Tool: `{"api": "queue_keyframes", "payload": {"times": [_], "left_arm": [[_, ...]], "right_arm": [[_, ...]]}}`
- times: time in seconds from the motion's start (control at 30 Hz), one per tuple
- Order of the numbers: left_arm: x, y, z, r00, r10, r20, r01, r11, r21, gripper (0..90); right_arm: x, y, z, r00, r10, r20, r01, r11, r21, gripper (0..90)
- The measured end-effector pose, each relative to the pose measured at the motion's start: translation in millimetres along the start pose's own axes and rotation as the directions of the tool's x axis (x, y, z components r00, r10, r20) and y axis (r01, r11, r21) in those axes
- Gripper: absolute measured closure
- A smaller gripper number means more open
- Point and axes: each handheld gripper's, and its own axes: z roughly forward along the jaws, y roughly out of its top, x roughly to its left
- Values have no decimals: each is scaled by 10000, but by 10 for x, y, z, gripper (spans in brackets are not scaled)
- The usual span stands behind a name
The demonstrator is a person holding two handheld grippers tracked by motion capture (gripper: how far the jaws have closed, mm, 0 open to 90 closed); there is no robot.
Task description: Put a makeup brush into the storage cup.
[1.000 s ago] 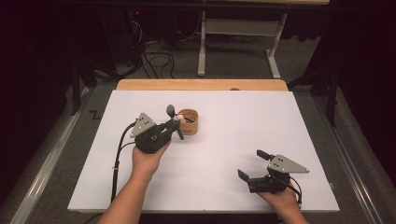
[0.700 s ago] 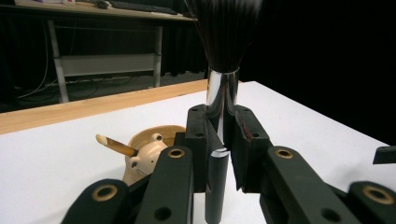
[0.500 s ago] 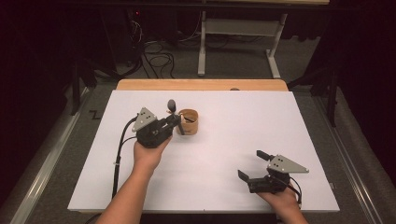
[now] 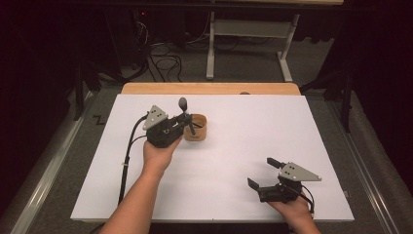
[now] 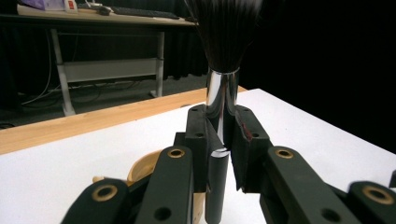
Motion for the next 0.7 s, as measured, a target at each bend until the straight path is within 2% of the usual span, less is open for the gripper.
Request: {"api": "queue_keyframes", "payload": {"times": [0.13, 0.3, 0.7], "left_arm": [[9, 42, 54, 10000, -14, -70, 14, 10000, -41, 783], [13, 77, 118, 9999, 73, -72, -73, 10000, -28, 783], [63, 86, 291, 9995, 10, -327, -7, 10000, 71, 782]], "right_arm": [[10, -1, 6, 10000, -58, -32, 58, 10000, 10, 2], [-6, -3, -14, 9999, 100, 6, -100, 9999, 0, 2], [-2, -1, -26, 10000, 32, -81, -32, 10000, -28, 3]]}}
